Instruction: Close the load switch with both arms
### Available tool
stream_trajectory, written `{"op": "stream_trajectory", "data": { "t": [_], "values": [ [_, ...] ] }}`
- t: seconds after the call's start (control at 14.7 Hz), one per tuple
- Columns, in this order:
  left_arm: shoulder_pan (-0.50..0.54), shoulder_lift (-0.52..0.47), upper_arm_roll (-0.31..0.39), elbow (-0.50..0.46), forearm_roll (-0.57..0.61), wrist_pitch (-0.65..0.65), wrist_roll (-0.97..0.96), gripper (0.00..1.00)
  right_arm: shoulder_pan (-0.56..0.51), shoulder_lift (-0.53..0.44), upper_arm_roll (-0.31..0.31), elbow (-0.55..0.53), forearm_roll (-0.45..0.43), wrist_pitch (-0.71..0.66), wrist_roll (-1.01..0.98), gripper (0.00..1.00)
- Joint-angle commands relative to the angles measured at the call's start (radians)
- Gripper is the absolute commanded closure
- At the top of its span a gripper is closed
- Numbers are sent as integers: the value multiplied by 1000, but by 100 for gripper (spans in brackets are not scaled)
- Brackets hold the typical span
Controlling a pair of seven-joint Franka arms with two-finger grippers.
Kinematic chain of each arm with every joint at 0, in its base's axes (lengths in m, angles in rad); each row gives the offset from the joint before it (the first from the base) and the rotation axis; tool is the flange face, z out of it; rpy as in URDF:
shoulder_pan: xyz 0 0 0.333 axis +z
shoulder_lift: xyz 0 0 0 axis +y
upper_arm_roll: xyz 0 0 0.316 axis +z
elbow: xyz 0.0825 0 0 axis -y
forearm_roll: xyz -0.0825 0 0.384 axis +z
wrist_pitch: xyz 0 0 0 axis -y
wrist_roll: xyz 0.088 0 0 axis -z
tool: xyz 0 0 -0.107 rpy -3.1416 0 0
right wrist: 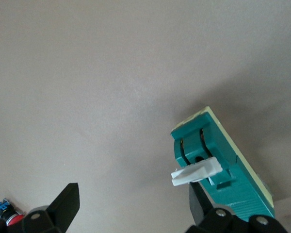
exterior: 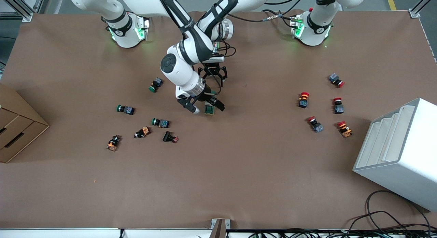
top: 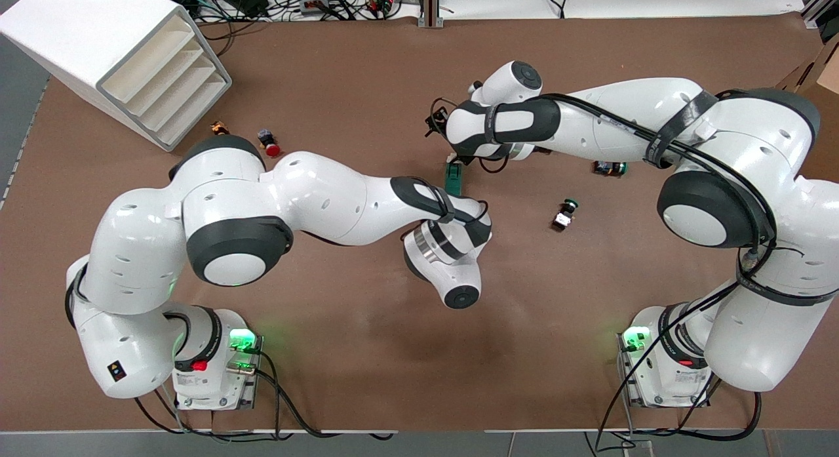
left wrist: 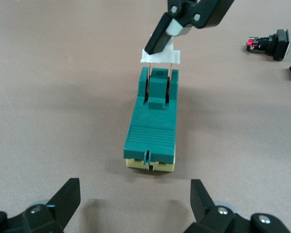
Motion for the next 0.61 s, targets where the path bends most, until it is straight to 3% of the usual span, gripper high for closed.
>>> {"op": "stream_trajectory", "data": {
  "t": [0.0, 0.54],
  "values": [
    [0, -22, 3, -16, -14, 2, 10, 0, -34, 27, 8, 32, -34, -3, -8, 0],
    [3, -28, 3, -17, -16, 2, 10, 0, -49, 149, 8, 149, -56, -1, -5, 0]
  ]
}}
